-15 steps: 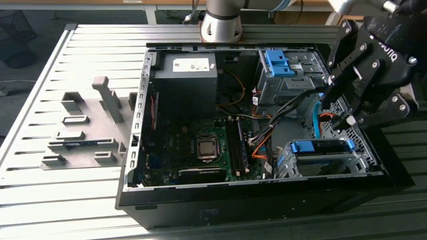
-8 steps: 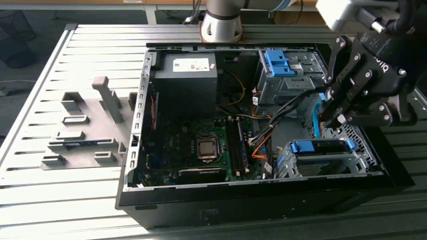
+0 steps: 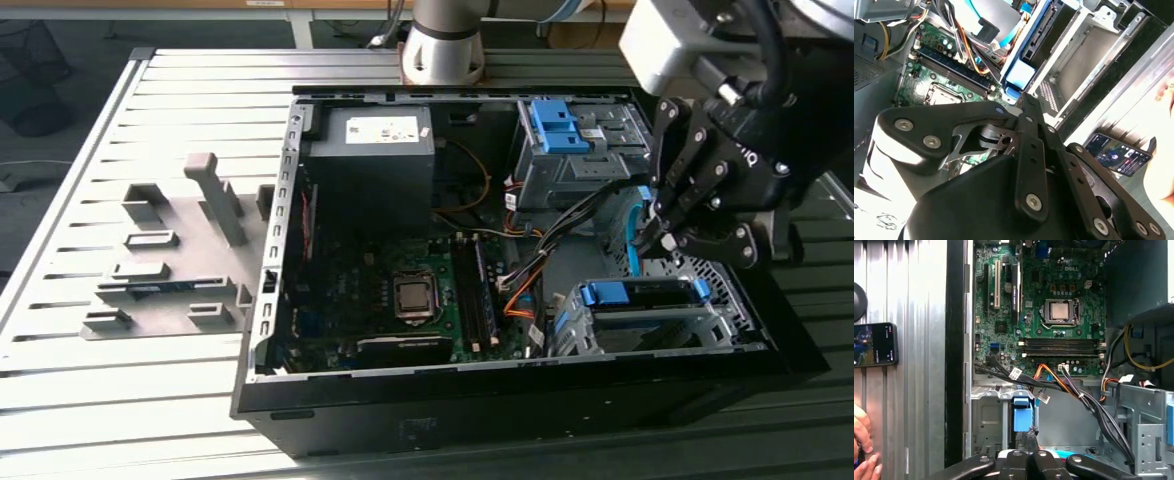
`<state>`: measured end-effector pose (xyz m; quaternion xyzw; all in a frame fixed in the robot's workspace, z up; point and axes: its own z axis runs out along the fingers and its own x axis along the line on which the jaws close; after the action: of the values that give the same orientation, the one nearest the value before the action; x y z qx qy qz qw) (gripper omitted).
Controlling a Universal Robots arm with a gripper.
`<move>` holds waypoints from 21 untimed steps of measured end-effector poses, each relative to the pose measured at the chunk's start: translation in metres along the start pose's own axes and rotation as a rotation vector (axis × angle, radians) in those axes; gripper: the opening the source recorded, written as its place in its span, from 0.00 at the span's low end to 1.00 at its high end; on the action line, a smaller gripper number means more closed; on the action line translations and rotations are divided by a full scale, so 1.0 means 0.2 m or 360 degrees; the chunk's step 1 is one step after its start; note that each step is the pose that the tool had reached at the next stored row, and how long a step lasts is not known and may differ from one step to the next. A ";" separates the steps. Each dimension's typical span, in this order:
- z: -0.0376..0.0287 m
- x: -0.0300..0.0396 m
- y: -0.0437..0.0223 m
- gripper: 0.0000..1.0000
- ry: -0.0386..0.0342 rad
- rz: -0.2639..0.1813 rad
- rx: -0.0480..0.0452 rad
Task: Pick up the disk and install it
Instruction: 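Insert the disk into the insertion slot, then insert the first disk wire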
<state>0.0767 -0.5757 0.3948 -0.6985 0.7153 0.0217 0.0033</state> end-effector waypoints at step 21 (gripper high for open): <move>0.022 -0.001 -0.026 0.11 0.0000 0.0000 0.0000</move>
<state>0.0819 -0.5755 0.3902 -0.6986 0.7152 0.0217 0.0033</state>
